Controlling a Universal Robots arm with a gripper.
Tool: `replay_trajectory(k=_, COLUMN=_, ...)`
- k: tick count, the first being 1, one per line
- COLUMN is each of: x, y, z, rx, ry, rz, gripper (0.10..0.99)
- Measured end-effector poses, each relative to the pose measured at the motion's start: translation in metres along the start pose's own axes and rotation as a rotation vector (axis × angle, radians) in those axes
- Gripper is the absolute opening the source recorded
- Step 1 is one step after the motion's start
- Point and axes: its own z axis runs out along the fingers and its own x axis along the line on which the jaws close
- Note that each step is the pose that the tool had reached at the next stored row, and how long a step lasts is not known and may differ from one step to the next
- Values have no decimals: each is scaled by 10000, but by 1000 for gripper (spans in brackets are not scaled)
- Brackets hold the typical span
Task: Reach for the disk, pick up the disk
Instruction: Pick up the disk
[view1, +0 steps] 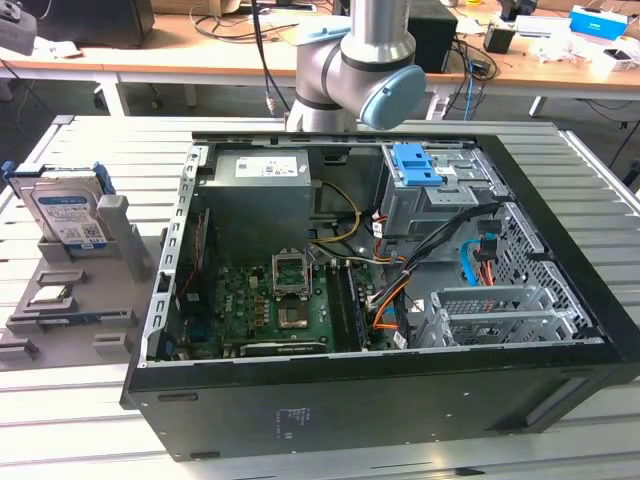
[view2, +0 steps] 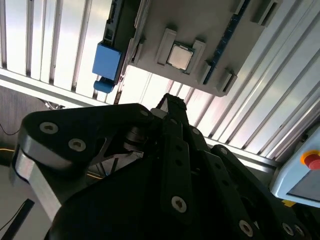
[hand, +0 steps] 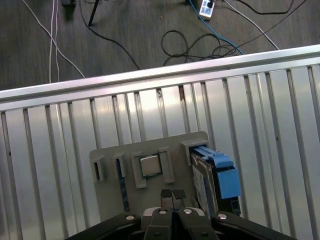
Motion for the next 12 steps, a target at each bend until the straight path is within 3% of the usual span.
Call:
replay_trajectory(k=4, x=0, y=0, z=0, rx=0, ry=0, rz=-1, gripper=114)
replay_trajectory(k=5, x=0, y=0, z=0, rx=0, ry=0, rz=-2, gripper=169)
replay_trajectory(k=6, x=0, y=0, z=0, rx=0, ry=0, rz=-2, gripper=169)
replay_trajectory(k=7, x=0, y=0, z=0, rx=1, ry=0, rz=-2, gripper=294)
replay_trajectory(k=8, x=0, y=0, z=0, rx=0, ry=0, rz=-3, gripper=357)
replay_trajectory(k=9, x=0, y=0, z=0, rx=1, ry=0, rz=-3, gripper=357)
replay_trajectory(k=10, x=0, y=0, z=0, rx=0, ry=0, rz=-4, gripper=478)
replay_trajectory(k=12, x=0, y=0, z=0, rx=1, ry=0, rz=-4, gripper=478)
